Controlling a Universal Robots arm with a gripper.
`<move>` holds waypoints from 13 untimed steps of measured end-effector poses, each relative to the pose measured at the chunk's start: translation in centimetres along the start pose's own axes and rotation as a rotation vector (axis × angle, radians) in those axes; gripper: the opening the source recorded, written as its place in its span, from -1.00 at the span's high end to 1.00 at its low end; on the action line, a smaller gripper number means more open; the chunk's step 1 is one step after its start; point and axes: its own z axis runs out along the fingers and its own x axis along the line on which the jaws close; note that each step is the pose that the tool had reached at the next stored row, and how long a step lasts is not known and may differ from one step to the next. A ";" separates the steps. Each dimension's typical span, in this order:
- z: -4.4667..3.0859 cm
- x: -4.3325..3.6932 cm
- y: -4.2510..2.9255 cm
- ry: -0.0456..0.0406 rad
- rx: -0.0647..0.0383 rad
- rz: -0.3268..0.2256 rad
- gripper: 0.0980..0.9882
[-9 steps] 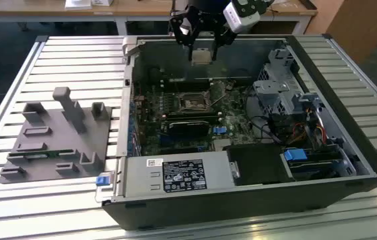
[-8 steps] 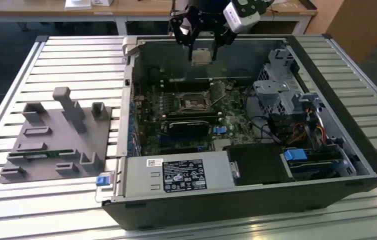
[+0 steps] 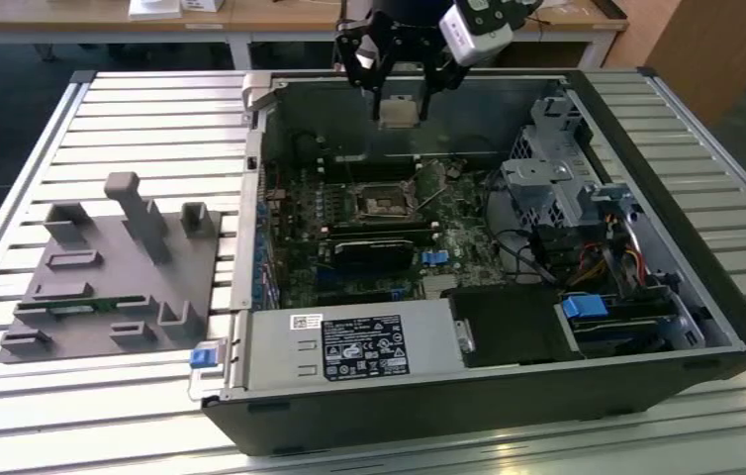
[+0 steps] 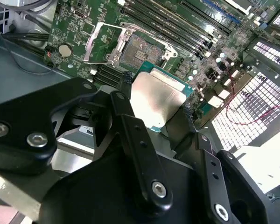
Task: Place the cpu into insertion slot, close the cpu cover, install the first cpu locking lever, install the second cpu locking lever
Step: 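Place the cpu into insertion slot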
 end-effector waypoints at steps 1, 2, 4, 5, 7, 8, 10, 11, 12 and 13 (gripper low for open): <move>0.00 0.04 0.00 -0.0002 0.000 0.002 0.00; 0.01 0.08 0.00 -0.0005 0.000 0.004 0.00; 0.02 0.17 -0.01 -0.0013 0.000 0.014 0.00; 0.03 0.18 -0.01 -0.0020 0.000 0.022 0.00; 0.05 0.20 0.00 -0.0034 -0.001 0.037 0.00; 0.05 0.20 0.01 -0.0037 -0.001 0.040 0.00; 0.05 0.20 0.01 -0.0043 -0.001 0.047 0.00; 0.05 0.20 0.01 -0.0045 -0.001 0.050 0.00; 0.06 0.20 0.02 -0.0048 -0.001 0.053 0.00; 0.06 0.20 0.02 -0.0050 -0.001 0.055 0.00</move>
